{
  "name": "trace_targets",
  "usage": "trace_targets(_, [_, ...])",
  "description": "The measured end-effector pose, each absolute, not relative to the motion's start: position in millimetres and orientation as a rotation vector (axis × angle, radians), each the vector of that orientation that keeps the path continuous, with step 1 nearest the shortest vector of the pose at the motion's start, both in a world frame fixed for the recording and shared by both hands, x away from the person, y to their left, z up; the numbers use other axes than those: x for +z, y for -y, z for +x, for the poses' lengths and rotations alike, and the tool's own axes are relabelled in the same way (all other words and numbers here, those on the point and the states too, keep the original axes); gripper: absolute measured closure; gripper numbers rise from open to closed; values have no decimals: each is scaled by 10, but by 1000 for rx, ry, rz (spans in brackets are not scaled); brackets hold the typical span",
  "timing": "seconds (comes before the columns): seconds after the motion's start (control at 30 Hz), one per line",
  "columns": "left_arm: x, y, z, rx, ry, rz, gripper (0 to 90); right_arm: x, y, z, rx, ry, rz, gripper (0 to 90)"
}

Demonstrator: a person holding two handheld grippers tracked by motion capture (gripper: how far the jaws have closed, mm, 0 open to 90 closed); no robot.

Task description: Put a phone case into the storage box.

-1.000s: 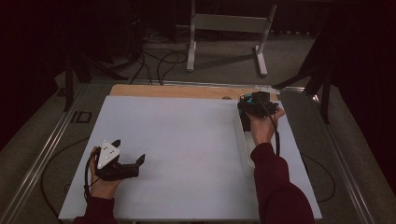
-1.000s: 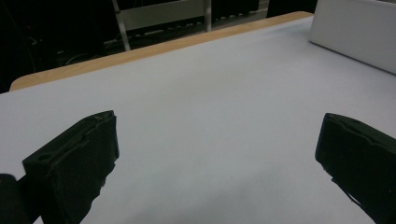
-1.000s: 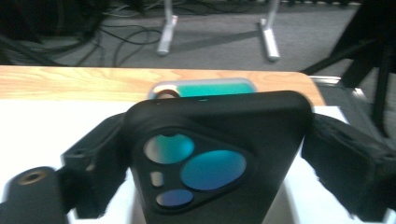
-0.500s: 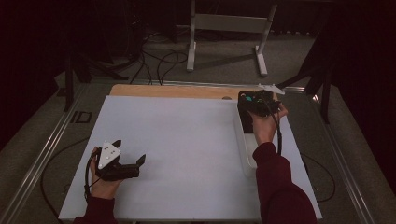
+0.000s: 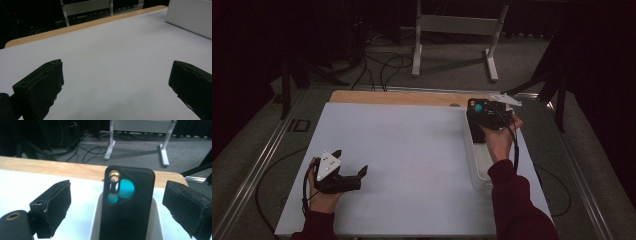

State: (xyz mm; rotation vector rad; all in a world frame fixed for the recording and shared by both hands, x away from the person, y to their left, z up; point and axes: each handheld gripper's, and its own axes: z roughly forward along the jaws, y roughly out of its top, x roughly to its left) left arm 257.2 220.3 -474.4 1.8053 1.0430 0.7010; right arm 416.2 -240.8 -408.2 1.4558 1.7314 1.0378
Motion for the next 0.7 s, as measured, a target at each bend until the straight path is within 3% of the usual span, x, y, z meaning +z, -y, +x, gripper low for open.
trace_targets(0.7, [-4741, -2217, 2569, 681, -1044, 1806, 2, -4217, 2642, 3345, 1167, -1816, 1273, 81])
